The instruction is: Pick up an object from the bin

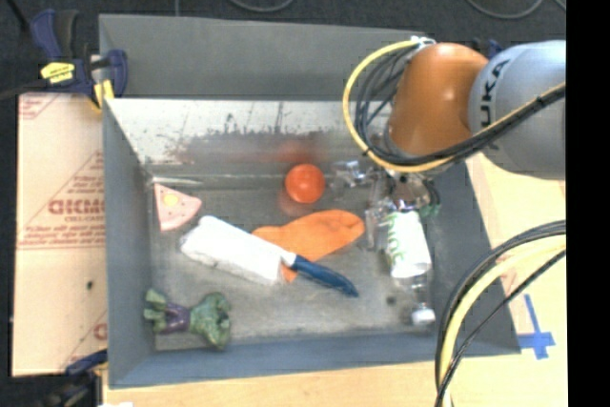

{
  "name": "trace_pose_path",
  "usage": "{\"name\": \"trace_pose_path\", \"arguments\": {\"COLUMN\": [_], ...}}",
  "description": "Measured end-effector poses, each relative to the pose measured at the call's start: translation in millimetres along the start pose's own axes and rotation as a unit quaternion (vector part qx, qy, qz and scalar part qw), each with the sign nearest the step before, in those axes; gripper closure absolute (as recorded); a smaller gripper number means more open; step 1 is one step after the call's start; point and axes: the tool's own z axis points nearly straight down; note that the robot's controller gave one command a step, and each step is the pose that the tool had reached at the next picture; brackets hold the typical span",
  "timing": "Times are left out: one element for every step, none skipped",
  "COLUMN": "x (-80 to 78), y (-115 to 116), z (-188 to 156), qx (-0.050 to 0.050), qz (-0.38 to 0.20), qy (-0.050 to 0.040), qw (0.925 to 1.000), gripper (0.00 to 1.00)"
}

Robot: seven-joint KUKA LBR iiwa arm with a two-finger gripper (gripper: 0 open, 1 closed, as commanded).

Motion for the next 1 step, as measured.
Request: {"name": "trace_pose_path", "arguments": {"x": [-0.5], "y": [0.7], "z": [-16.2], "qx": [0.001], "qz": [-0.004], "qy": [-0.0031], "qw": [1.0], "gripper": [0.0]}}
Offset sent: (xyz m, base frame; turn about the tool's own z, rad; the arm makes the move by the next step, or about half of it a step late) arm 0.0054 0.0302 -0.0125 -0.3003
